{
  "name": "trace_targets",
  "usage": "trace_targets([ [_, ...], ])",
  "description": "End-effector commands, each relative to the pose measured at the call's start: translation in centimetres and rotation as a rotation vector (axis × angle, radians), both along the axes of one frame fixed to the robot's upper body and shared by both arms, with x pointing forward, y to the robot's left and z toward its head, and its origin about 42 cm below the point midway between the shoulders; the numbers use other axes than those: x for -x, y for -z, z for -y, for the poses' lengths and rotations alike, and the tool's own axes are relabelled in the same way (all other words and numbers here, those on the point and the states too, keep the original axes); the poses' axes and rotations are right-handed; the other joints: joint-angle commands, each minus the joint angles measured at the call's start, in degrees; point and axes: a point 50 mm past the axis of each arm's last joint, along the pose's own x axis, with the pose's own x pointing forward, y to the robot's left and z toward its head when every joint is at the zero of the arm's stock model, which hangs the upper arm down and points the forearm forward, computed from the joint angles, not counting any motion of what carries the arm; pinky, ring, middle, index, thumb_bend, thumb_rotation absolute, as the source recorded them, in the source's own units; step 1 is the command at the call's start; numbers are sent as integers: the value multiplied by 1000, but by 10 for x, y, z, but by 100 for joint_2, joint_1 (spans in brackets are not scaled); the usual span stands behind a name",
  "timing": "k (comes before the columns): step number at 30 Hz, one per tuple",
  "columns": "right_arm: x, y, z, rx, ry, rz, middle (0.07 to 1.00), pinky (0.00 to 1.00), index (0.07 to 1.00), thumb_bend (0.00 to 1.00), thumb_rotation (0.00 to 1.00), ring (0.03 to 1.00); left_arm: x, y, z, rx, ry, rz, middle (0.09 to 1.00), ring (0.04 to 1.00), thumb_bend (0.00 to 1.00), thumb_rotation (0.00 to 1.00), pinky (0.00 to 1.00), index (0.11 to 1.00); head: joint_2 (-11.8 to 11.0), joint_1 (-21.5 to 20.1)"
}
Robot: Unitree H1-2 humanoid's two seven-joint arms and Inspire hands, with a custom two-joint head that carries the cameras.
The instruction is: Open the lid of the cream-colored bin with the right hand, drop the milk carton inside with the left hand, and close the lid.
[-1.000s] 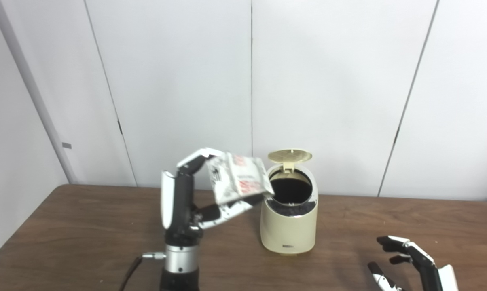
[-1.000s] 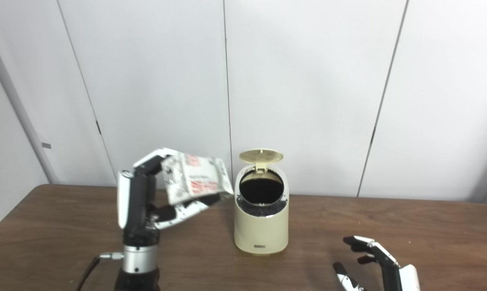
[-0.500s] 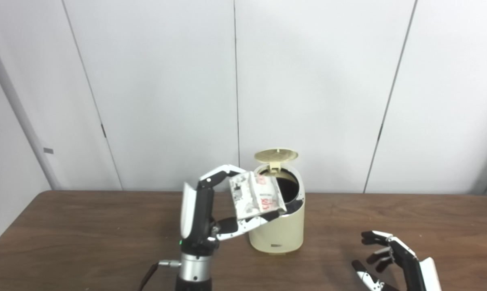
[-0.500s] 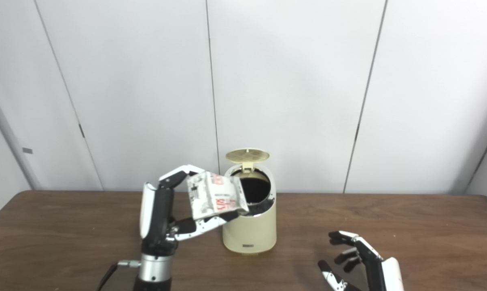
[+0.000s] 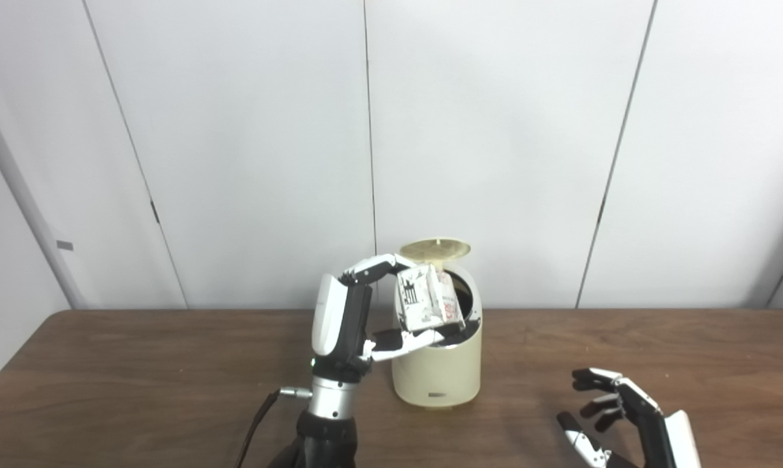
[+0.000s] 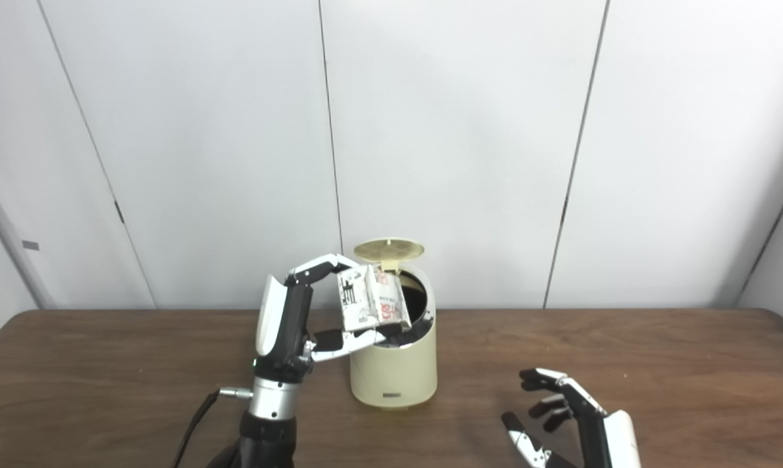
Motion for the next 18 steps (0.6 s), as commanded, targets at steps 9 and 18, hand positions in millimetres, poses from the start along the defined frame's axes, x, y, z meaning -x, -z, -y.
trace_targets([
  [9, 16, 17, -27, -49, -13, -49, 675, 509, 668, 239, 284, 638, -34, -27, 1, -95, -57, 177, 488, 499, 502, 0, 543, 442, 36, -68],
  [18, 16, 17, -31, -49, -12, -55, 687, 552, 670, 235, 285, 663, -51, -28, -4, -243, -88, 244, 488, 486, 504, 0, 524, 453, 34, -93],
])
